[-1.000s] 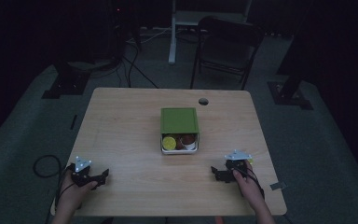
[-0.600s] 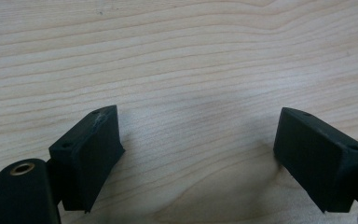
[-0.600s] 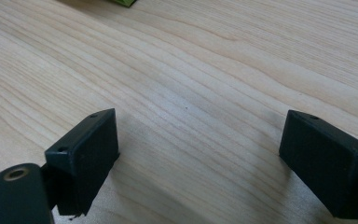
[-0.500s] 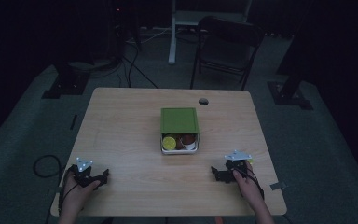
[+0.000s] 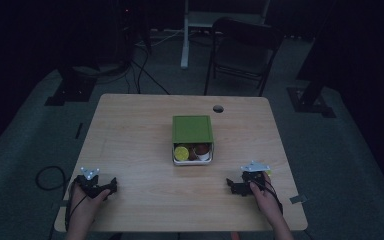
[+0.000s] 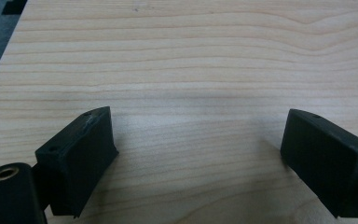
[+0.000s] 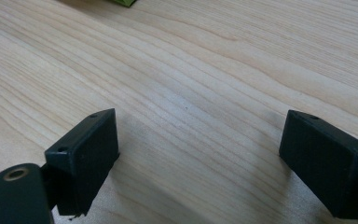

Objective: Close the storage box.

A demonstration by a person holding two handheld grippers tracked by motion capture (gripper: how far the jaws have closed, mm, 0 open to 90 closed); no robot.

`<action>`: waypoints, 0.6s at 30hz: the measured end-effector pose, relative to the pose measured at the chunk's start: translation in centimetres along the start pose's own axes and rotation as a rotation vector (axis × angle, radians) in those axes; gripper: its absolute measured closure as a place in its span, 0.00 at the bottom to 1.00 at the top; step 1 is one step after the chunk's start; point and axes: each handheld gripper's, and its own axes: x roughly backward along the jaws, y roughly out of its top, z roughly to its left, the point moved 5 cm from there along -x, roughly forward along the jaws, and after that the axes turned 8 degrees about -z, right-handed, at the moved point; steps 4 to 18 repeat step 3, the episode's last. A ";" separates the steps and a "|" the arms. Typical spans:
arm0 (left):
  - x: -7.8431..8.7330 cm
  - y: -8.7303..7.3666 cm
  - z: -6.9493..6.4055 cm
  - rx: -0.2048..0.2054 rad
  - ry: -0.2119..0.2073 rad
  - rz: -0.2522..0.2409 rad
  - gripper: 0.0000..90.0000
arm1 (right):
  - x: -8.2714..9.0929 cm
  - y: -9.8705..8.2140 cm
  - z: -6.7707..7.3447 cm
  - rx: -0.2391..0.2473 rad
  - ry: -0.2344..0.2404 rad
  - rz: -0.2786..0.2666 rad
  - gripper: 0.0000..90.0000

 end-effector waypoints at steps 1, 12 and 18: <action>0.0 0.0 0.0 0.000 0.000 0.000 0.11 | 0.0 0.0 0.0 0.000 0.000 0.000 0.12; 0.0 0.0 0.0 0.005 0.006 0.001 0.11 | 0.0 0.0 0.0 0.000 0.000 0.001 0.12; 0.0 0.0 0.0 0.005 0.006 0.001 0.11 | 0.0 0.0 0.0 0.000 0.000 0.001 0.12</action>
